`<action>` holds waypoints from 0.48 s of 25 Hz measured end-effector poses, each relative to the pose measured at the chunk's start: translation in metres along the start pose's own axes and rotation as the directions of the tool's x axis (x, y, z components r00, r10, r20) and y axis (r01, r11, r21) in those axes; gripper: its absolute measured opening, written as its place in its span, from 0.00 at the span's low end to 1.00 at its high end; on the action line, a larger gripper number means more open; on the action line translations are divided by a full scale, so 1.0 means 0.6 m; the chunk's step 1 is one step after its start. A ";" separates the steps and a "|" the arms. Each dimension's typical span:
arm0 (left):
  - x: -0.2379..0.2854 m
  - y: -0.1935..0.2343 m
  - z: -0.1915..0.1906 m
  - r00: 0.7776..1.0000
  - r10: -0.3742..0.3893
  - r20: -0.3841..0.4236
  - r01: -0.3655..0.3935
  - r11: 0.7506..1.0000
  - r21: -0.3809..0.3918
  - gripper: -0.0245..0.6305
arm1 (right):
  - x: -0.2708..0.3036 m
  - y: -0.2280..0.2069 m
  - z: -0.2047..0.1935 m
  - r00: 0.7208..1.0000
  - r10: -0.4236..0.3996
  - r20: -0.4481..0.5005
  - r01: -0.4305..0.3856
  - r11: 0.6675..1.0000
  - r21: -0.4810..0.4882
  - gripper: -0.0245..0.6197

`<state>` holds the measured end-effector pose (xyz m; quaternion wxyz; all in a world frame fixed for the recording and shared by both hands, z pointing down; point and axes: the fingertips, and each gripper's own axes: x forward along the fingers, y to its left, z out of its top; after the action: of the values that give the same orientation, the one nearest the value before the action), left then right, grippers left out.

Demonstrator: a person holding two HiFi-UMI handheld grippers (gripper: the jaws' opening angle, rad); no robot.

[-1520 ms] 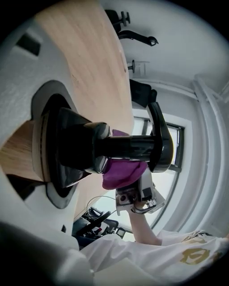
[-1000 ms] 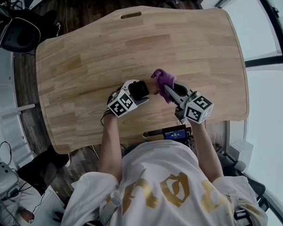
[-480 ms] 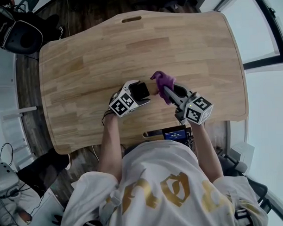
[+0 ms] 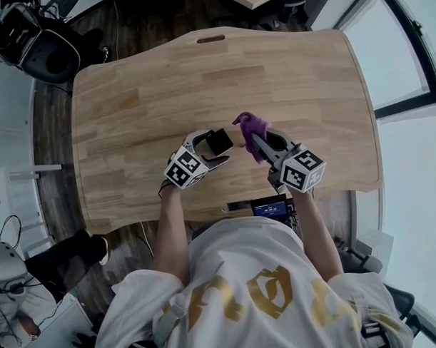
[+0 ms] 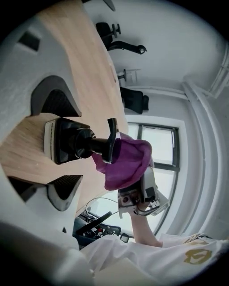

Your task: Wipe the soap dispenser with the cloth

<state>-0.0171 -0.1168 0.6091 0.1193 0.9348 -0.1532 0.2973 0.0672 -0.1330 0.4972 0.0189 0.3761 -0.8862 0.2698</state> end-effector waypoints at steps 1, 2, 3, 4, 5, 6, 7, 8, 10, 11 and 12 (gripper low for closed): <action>-0.007 0.001 0.002 1.000 0.020 0.015 -0.020 1.000 -0.011 0.62 | 0.000 0.001 0.003 1.000 -0.005 0.004 0.005 1.000 -0.004 0.12; -0.015 0.005 0.003 0.999 0.047 0.028 -0.046 0.999 -0.022 0.62 | 0.000 0.003 0.006 1.000 -0.010 0.008 0.010 1.000 -0.009 0.12; -0.022 0.009 0.002 0.996 0.078 0.038 -0.077 0.997 -0.032 0.62 | 0.000 0.005 0.009 1.000 -0.014 0.011 0.014 1.000 -0.013 0.12; -0.029 0.014 0.000 0.993 0.110 0.046 -0.108 0.993 -0.044 0.62 | -0.001 0.007 0.011 1.000 -0.017 0.014 0.017 1.000 -0.019 0.12; -0.037 0.019 -0.001 0.989 0.139 0.057 -0.135 0.989 -0.057 0.62 | -0.001 0.010 0.013 1.000 -0.020 0.016 0.020 0.999 -0.025 0.11; -0.047 0.022 0.002 0.984 0.162 0.074 -0.157 0.985 -0.074 0.62 | -0.001 0.013 0.015 1.000 -0.024 0.019 0.025 0.999 -0.033 0.11; -0.057 0.024 0.009 0.978 0.181 0.102 -0.171 0.980 -0.097 0.62 | -0.002 0.015 0.017 0.999 -0.030 0.022 0.031 0.999 -0.041 0.12; -0.067 0.024 0.019 0.971 0.196 0.139 -0.179 0.976 -0.128 0.62 | -0.003 0.017 0.019 0.999 -0.038 0.026 0.039 0.998 -0.048 0.12; -0.092 0.020 0.046 0.949 0.223 0.225 -0.179 0.964 -0.199 0.62 | -0.006 0.020 0.022 0.998 -0.052 0.032 0.054 0.997 -0.060 0.12; -0.104 0.018 0.061 0.935 0.237 0.265 -0.179 0.958 -0.224 0.62 | -0.007 0.022 0.023 0.998 -0.057 0.033 0.059 0.996 -0.068 0.12; -0.114 0.016 0.075 0.922 0.248 0.296 -0.181 0.955 -0.235 0.62 | -0.007 0.024 0.025 0.998 -0.061 0.032 0.064 0.995 -0.079 0.12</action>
<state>-0.0500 -0.1250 0.5339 0.1542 0.9311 -0.3021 0.1344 0.0627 -0.1291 0.4769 0.0292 0.4066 -0.8843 0.2277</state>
